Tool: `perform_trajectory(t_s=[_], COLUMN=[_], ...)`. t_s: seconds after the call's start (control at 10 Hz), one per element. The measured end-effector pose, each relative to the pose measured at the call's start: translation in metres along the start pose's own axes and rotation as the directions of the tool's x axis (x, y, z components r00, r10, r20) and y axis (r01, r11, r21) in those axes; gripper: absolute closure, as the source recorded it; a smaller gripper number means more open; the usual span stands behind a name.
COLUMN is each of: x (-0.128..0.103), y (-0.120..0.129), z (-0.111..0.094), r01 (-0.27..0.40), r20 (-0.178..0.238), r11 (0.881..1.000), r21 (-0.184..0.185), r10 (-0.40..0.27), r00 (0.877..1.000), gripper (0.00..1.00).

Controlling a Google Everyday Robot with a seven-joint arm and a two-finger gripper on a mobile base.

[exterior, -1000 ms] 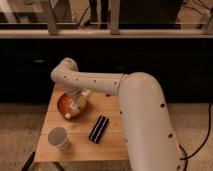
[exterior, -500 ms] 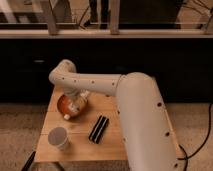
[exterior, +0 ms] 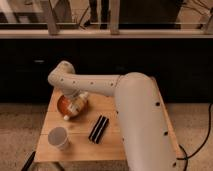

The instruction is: Place the bottle in the ceramic bowl

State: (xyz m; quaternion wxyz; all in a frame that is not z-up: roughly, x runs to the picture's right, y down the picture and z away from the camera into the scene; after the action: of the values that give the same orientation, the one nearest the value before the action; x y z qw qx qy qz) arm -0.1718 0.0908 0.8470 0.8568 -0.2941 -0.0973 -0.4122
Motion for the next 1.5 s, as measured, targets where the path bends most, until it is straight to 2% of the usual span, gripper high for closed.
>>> perform_trajectory(t_s=[0.4,0.6,1.5], x=[-0.005,-0.006,-0.012], y=[-0.001,-0.001,0.005], z=[0.003,0.004,0.01], r01=[0.004,0.005,-0.002], r20=[-0.001,0.0,0.005], r11=[1.0,1.0,1.0], r21=[0.001,0.0,0.001], r10=[-0.004,-0.005,0.002], r00=[1.0,1.0,1.0], gripper=[0.34,0.21,0.2])
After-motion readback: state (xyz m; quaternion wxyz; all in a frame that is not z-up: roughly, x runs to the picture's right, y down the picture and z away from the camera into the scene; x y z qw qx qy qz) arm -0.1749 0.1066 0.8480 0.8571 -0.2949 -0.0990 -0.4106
